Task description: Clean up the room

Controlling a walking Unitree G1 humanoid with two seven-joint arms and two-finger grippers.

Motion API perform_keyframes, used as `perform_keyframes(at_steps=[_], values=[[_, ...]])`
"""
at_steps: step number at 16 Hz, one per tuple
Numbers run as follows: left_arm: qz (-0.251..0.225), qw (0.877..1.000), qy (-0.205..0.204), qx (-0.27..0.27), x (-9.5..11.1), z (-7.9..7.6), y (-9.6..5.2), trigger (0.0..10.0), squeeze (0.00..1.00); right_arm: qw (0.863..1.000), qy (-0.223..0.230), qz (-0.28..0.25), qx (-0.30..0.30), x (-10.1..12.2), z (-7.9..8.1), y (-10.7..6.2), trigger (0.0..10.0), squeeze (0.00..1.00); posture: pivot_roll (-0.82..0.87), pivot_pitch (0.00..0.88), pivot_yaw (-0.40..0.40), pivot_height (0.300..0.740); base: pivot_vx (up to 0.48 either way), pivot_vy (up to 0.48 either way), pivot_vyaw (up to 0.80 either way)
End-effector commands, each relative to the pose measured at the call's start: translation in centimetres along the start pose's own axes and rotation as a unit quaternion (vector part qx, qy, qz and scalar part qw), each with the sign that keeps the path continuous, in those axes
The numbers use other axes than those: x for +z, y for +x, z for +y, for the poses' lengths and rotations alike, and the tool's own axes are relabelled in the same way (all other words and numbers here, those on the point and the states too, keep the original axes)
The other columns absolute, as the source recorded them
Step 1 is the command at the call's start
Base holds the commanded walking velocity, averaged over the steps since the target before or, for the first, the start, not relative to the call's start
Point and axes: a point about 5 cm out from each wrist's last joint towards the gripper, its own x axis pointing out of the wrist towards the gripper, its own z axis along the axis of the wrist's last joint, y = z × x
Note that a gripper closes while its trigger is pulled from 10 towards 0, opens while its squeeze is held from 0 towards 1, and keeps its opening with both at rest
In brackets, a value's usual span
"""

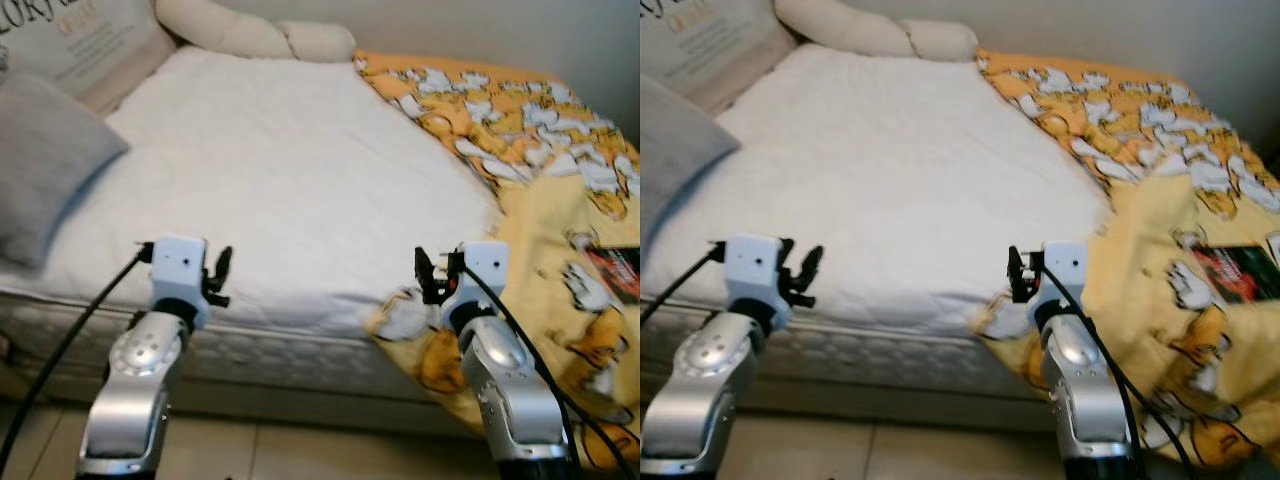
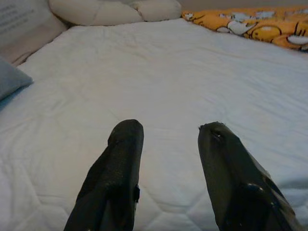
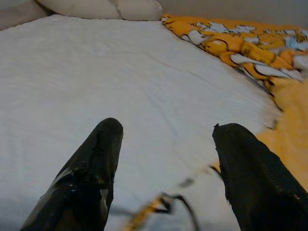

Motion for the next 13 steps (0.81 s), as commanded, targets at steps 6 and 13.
perform_keyframes(at_steps=[6, 13], values=[[0.002, 1.000, -0.006, -0.007, -0.04, -0.51, 0.00, 10.0, 0.15, 1.000, 0.001, 0.007, -0.001, 0.14, -0.95, -0.04, 10.0, 0.00, -0.02, 0.000, -0.026, 0.740, 0.000, -0.480, 0.13], [0.003, 1.000, -0.005, -0.005, 0.10, -0.14, 0.47, 10.0, 0.15, 1.000, 0.010, 0.002, -0.001, 0.38, -0.86, 0.80, 10.0, 0.00, -0.01, 0.000, 0.000, 0.740, 0.000, -0.480, 0.80]])
